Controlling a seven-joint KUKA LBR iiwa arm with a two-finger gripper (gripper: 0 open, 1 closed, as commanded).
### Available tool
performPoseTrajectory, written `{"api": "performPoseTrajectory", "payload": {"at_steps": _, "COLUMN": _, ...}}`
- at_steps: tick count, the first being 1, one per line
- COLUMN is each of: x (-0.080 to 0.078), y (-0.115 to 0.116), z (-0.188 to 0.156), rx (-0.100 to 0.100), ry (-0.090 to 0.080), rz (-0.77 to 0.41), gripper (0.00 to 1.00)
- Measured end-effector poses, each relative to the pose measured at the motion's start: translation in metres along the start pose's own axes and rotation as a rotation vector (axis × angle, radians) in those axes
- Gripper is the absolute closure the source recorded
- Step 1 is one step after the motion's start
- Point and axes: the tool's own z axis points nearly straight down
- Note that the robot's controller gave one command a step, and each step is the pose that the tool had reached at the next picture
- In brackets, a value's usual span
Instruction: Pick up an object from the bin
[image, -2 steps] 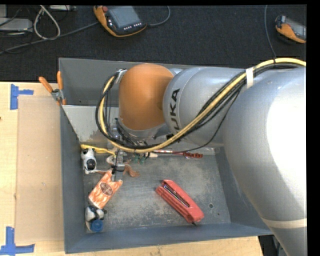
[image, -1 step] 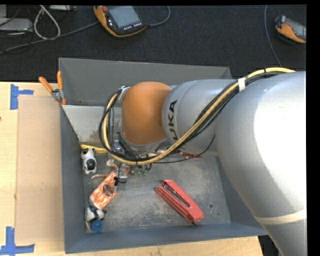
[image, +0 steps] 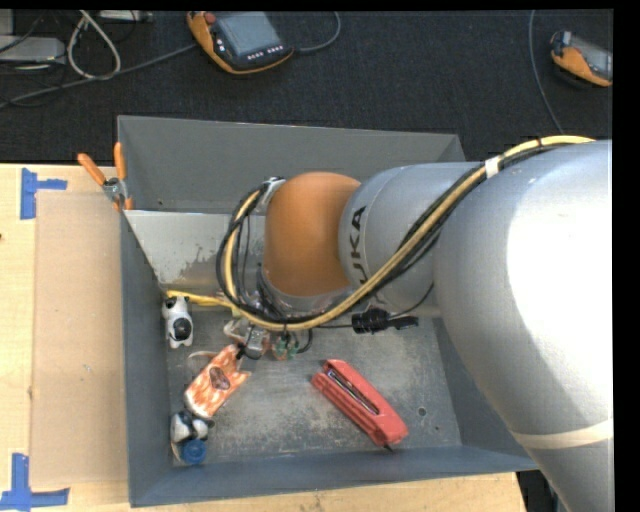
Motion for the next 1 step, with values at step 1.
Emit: {"api": "performPoseTrajectory", "payload": {"at_steps": 1, "x": 0.0000, "y": 0.0000, "z": 0.0000, "rx": 0.000, "ry": 0.000, "rz": 0.001, "gripper": 1.00}}
